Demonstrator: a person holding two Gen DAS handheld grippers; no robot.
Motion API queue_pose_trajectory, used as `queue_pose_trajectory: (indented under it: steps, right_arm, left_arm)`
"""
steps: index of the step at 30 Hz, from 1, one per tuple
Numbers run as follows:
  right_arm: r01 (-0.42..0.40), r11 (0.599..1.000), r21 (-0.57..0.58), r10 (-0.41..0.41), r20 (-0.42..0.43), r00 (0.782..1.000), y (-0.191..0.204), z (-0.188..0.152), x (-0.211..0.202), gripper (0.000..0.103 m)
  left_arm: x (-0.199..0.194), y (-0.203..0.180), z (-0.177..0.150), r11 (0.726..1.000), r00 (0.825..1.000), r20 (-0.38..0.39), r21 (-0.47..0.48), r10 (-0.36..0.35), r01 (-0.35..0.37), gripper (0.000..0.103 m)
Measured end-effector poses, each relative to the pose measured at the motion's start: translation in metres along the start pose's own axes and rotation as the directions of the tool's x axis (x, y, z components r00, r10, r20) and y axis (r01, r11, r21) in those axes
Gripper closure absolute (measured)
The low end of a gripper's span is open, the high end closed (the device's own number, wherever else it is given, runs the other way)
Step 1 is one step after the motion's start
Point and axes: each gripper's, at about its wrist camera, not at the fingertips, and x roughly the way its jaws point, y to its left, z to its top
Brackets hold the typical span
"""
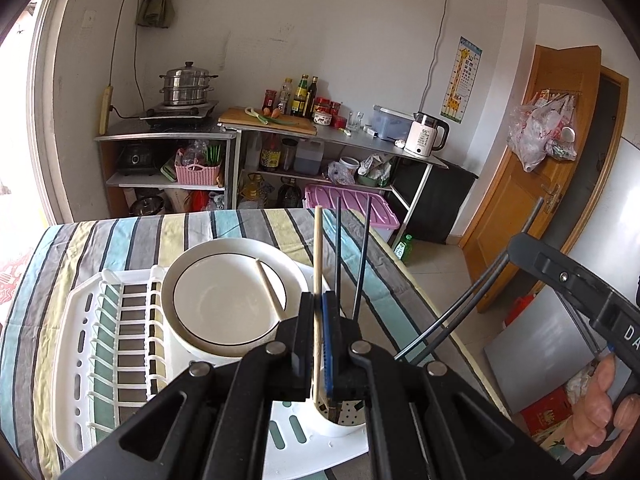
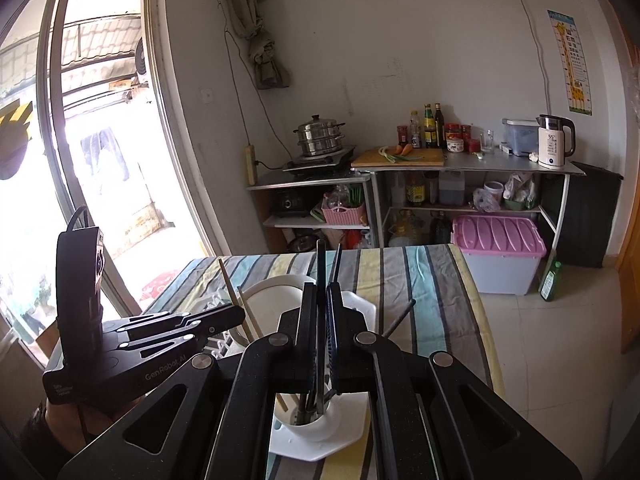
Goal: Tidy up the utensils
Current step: 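Lower the wooden and black chopsticks into the white cup and open both tools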
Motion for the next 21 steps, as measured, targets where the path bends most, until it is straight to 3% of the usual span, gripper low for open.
queue_pose_trajectory:
  steps: [18, 21]
  right_arm:
    - [0.046, 0.999, 0.017, -0.045, -0.078, 0.996, -0.016, -0.013, 0.008, 0.097]
    - [0.05, 0.999, 0.013, -0.049, -0.081, 0.996, -0.014, -0.016, 0.006, 0.089]
  left_arm:
    - [0.016, 0.015, -0.019, 0.999, 0.996, -0.076, -0.034, 0.036, -0.039, 0.097]
    - [0.014, 0.016, -0.021, 0.999, 0.997, -0.073, -0.035, 0.035, -0.038, 0.097]
